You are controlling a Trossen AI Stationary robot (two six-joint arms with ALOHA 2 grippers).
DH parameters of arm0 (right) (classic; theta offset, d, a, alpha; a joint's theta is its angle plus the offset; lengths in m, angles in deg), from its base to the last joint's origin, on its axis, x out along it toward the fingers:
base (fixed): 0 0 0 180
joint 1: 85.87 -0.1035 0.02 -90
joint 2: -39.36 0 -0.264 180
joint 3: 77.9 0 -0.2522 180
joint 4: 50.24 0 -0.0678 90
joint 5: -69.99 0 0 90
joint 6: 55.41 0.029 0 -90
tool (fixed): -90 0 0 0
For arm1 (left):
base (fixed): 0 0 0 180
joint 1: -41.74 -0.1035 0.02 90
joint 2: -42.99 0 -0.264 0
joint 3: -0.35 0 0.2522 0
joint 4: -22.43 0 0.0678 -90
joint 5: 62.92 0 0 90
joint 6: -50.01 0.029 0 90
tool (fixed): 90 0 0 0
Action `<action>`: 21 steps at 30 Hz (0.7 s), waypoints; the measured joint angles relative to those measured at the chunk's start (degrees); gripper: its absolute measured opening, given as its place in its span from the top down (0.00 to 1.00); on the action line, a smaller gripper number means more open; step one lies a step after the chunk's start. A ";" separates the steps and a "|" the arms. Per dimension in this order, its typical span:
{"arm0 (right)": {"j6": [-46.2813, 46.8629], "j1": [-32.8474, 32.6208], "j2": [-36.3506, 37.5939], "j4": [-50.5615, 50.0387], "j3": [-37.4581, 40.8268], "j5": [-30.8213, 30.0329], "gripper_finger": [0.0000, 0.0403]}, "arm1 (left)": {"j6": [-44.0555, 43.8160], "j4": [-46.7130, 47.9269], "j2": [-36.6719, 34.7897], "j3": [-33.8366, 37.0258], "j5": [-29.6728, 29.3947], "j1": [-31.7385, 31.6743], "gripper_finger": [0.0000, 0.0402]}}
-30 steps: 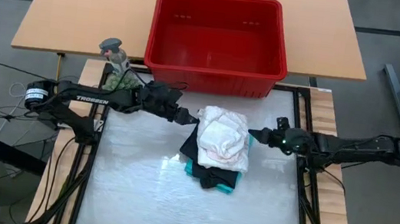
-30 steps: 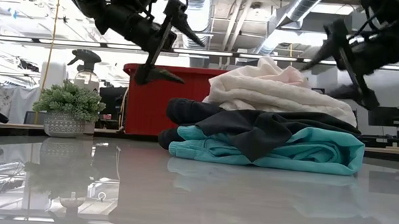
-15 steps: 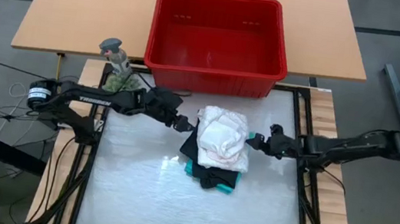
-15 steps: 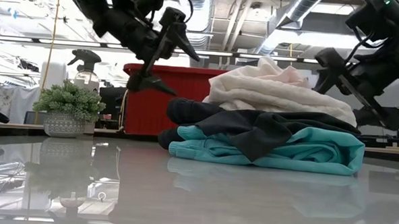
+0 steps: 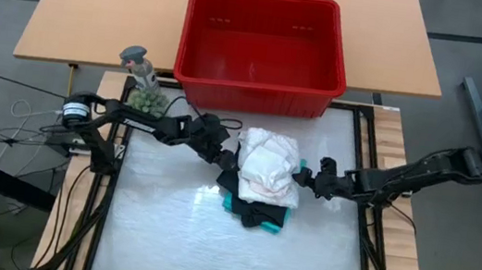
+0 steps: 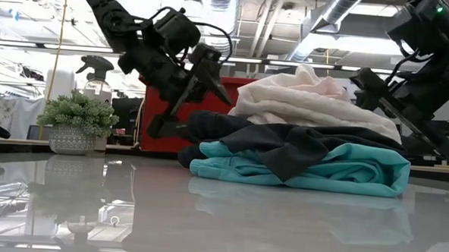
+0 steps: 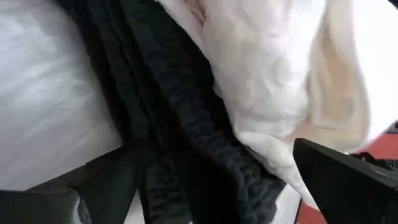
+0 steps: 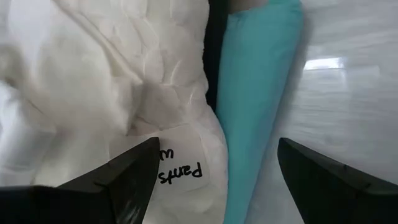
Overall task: Fold Laundry from Bin
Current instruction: Put the clothes into the red organizer bin
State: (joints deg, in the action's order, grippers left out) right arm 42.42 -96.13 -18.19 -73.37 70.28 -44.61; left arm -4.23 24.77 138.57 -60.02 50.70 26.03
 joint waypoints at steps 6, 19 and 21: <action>-0.10 -0.25 -4.72 3.98 -0.02 0.16 0.13 | -4.69 -11.63 6.30 0.00 3.50 1.79 0.01; -4.39 5.74 -23.05 26.51 -0.17 7.90 0.22 | -19.24 -33.29 18.83 0.00 7.67 4.48 0.03; -5.39 6.63 -25.15 29.85 -0.12 9.20 0.28 | -19.12 -33.73 19.28 -0.07 8.06 4.21 0.08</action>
State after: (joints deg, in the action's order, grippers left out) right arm 37.03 -89.50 -43.33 -43.52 70.16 -35.41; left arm -23.36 -8.96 157.85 -60.08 58.76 30.24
